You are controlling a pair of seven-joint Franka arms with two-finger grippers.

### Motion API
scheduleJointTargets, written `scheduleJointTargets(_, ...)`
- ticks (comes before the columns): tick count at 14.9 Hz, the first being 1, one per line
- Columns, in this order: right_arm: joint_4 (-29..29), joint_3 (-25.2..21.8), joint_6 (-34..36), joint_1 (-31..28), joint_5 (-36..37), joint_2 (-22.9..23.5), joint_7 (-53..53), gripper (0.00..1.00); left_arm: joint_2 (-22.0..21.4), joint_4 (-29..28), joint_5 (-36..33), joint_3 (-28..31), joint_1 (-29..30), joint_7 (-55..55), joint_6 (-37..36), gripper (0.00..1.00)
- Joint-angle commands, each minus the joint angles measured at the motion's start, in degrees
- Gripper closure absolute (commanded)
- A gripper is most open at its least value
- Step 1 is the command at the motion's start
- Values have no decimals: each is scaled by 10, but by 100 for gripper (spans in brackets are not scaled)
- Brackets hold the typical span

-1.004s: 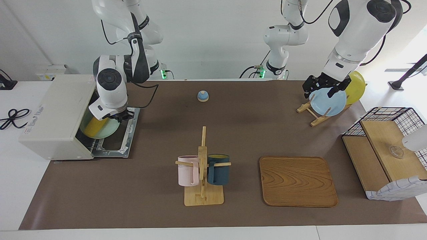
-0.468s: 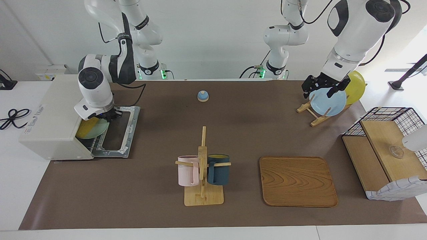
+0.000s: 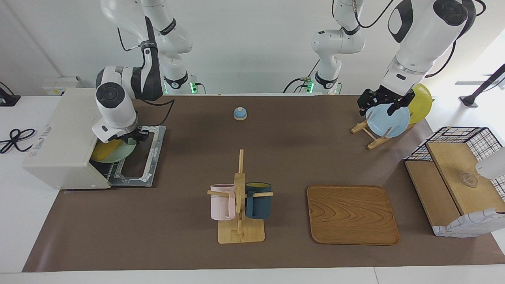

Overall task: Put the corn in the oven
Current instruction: 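Release the plate and draw the right gripper out of the oven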

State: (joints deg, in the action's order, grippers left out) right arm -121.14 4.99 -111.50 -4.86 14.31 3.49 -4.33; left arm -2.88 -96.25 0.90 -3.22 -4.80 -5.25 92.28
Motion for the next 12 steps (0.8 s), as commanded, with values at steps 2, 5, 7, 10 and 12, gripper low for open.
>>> scheduleJointTargets(2, 42, 3, 49, 39, -12, -3, -8, 68, -11, -3, 4, -1, 8, 10, -10, 0)
scheduleJointTargets(5, 19, 3, 49, 84, -45, -10, -96, 100, -13, -9, 4, -1, 7, 10, -4, 0)
scheduleJointTargets(7, -15, 3, 16, 98, -61, -22, -117, 100, -13, -11, 4, -2, 7, 10, 5, 0)
scheduleJointTargets(10, -91, 3, -72, 90, -103, -34, -116, 100, -10, -17, 4, -2, 6, 10, 15, 0)
scheduleJointTargets(12, -143, 3, -132, 90, -104, -50, -118, 100, -10, -17, 4, -3, 3, 10, 13, 0)
